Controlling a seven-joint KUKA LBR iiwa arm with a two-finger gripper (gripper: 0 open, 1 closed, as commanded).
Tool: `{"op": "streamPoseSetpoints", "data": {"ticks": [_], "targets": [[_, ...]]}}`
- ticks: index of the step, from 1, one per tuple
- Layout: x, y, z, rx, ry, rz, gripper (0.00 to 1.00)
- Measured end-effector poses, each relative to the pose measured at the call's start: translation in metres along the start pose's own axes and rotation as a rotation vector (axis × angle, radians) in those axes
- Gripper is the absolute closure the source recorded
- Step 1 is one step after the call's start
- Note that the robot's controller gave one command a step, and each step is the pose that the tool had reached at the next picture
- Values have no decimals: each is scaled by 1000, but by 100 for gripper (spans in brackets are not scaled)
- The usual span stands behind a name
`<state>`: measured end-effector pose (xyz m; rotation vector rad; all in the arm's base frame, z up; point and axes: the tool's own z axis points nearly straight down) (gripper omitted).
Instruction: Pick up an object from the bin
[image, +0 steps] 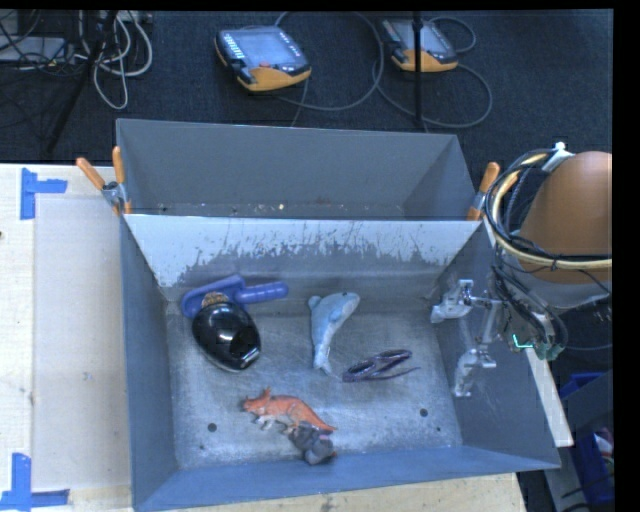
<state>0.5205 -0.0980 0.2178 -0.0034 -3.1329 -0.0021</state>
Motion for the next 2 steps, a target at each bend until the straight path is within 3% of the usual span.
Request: {"op": "streamPoseSetpoints", "data": {"ticks": [1, 2], "targets": [[-2, 0, -4, 1, -8, -3, 0], [-13, 19, 40, 3, -15, -42, 0]]}}
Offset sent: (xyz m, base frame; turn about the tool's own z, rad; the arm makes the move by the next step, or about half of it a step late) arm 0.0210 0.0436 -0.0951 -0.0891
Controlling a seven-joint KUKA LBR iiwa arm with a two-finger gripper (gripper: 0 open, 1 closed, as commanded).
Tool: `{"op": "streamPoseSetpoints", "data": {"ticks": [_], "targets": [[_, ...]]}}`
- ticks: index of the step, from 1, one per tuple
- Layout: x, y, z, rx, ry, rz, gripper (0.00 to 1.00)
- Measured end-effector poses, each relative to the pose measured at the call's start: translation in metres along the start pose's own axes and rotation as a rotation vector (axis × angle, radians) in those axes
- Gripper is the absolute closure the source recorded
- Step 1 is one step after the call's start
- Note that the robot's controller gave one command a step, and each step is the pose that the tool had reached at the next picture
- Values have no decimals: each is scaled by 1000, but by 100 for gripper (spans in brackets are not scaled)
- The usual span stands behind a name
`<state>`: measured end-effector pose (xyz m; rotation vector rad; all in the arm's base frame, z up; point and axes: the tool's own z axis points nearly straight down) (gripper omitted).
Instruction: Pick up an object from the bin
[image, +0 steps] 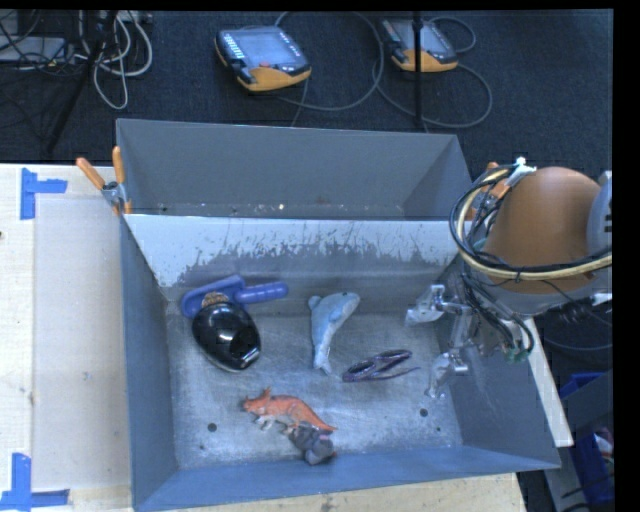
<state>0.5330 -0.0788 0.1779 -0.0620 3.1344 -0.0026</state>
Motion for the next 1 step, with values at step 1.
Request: {"op": "streamPoseSetpoints", "data": {"ticks": [1], "targets": [[-2, 6, 15, -1, 3, -11, 0]]}}
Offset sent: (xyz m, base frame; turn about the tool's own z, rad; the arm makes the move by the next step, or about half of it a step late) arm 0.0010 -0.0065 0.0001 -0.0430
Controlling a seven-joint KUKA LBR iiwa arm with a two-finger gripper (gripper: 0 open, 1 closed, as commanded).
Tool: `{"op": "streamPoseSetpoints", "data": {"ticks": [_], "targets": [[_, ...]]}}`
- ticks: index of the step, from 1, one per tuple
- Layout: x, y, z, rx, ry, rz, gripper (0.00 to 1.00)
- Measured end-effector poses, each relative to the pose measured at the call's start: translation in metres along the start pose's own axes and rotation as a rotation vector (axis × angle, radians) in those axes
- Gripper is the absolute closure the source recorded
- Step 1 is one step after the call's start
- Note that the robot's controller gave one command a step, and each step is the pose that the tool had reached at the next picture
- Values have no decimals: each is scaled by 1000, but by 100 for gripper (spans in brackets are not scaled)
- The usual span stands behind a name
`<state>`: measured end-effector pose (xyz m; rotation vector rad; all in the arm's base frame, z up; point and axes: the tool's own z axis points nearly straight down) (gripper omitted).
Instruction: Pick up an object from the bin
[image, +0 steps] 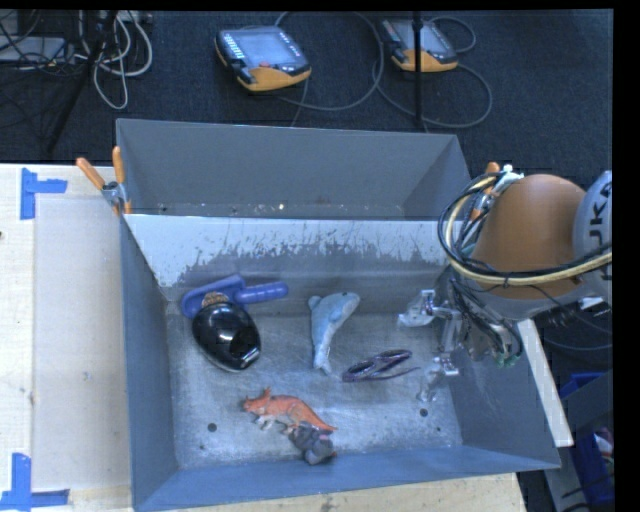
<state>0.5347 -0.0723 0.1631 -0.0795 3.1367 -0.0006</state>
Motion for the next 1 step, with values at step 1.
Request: {"op": "streamPoseSetpoints", "data": {"ticks": [1], "targets": [[2, 4, 32, -3, 11, -5, 0]]}}
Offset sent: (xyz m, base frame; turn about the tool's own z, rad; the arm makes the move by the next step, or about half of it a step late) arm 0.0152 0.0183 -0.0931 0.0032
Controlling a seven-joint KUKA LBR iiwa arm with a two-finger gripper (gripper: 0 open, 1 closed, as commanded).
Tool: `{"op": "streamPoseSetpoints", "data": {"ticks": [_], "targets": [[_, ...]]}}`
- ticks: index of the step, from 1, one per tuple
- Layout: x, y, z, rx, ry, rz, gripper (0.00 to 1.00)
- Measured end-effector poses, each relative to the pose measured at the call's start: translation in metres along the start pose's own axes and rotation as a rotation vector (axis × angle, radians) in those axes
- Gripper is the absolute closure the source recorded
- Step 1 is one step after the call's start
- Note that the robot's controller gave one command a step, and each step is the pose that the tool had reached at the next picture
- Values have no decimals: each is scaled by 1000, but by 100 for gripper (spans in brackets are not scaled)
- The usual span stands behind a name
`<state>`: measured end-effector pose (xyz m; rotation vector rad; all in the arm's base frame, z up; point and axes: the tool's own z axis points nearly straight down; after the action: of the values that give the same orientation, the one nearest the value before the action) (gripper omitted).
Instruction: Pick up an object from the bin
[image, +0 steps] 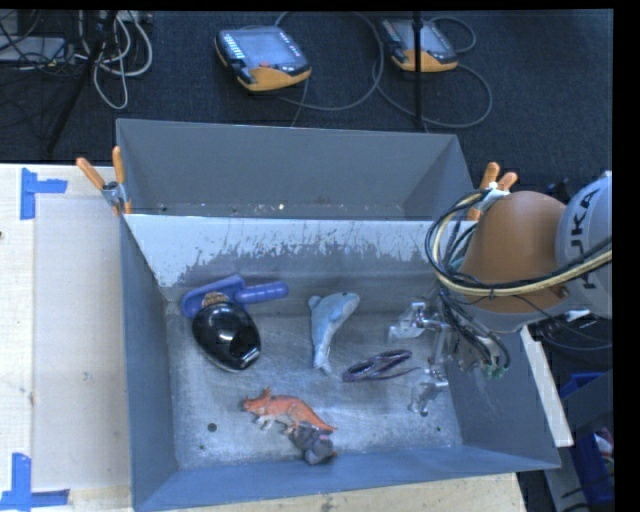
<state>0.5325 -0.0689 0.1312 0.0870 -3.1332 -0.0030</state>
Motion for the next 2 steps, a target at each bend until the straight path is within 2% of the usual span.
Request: {"op": "streamPoseSetpoints", "data": {"ticks": [1, 2], "targets": [[-13, 7, 32, 3, -12, 5, 0], [-27, 10, 55, 3, -29, 142, 100]]}}
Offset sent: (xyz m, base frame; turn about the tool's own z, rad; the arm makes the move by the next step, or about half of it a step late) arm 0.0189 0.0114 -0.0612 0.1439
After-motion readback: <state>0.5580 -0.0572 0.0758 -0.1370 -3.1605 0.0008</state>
